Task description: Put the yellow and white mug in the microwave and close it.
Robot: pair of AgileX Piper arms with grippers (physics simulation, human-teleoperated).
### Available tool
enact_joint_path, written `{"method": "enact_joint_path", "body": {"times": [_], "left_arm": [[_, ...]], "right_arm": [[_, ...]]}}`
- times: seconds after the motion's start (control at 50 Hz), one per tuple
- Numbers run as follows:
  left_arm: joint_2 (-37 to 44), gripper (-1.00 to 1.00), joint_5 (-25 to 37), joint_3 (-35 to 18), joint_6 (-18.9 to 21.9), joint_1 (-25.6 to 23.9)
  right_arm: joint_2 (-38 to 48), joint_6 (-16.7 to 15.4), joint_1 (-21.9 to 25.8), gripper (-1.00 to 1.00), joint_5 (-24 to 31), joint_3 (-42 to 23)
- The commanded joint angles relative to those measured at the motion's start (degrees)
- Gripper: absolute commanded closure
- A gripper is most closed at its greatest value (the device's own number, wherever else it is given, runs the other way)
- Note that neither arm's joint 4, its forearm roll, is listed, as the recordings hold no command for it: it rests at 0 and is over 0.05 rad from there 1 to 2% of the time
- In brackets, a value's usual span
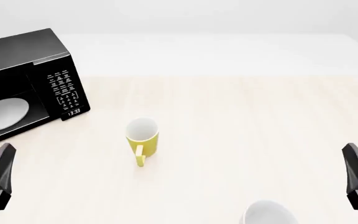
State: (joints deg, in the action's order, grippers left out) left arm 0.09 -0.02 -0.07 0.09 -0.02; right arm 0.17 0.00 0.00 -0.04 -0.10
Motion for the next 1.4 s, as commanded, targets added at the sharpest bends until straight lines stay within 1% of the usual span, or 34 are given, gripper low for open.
{"method": "enact_joint_path", "body": {"times": [0.02, 0.22, 0.28, 0.32, 0.34, 0.44, 0.46, 0.54, 0.56, 0.6, 0.7, 1.0, 1.06, 1.18, 1.36, 1.4], "left_arm": [[0.13, -1.00, -0.02, -0.17, 0.22, -0.16], [0.26, -1.00, -0.24, -0.15, 0.50, -0.18], [0.62, -1.00, -0.23, -0.12, 1.59, -0.29], [0.42, -1.00, 0.04, -0.14, 1.57, -0.43], [0.70, -1.00, 0.19, -0.09, 2.80, -1.05], [0.24, -1.00, 0.39, -0.48, 1.91, -1.01], [0.08, -1.00, 0.61, -0.65, 1.83, -1.36], [-0.03, -1.00, 1.54, -1.09, 1.76, -2.97], [0.14, -1.00, 1.75, -1.48, 1.62, -3.35], [0.00, -1.00, 2.32, -2.26, 1.82, -5.38], [-0.06, -1.00, 3.77, -3.42, 2.41, -7.79], [-0.01, -1.00, 9.87, -7.44, 1.95, -14.66], [0.29, -1.00, 11.52, -8.05, 1.66, -15.78], [1.74, -1.00, 12.83, -9.50, 0.64, -17.42], [6.18, -1.00, 12.13, -9.95, -0.98, -19.23], [6.20, -1.00, 12.30, -10.02, -0.76, -19.40]], "right_arm": [[0.27, 0.00, 0.00, -1.00, -0.07, -0.15], [0.28, 0.00, -0.02, -1.00, -0.07, -0.15], [0.27, 0.00, -0.02, -1.00, -0.07, -0.15], [0.27, 0.00, -0.02, -1.00, -0.07, -0.15], [0.27, 0.00, -0.02, -1.00, -0.07, -0.15], [0.16, -0.06, 0.10, -1.00, -0.09, -0.15], [0.06, -0.56, 0.30, -1.00, -0.15, -0.14], [-0.05, 0.21, 0.45, -1.00, -0.33, -0.15], [-0.05, -0.08, 0.50, -1.00, -0.35, -0.15], [-0.05, 0.07, 0.46, -1.00, -0.34, -0.15], [-0.05, 0.09, 0.45, -1.00, -0.34, -0.15], [-0.05, 0.10, 0.43, -1.00, -0.35, -0.15], [-0.05, 0.10, 0.44, -1.00, -0.34, -0.15], [-0.05, 0.09, 0.42, -1.00, -0.35, -0.15], [-0.05, 0.09, 0.41, -1.00, -0.35, -0.15], [-0.05, 0.09, 0.41, -1.00, -0.35, -0.15]]}}
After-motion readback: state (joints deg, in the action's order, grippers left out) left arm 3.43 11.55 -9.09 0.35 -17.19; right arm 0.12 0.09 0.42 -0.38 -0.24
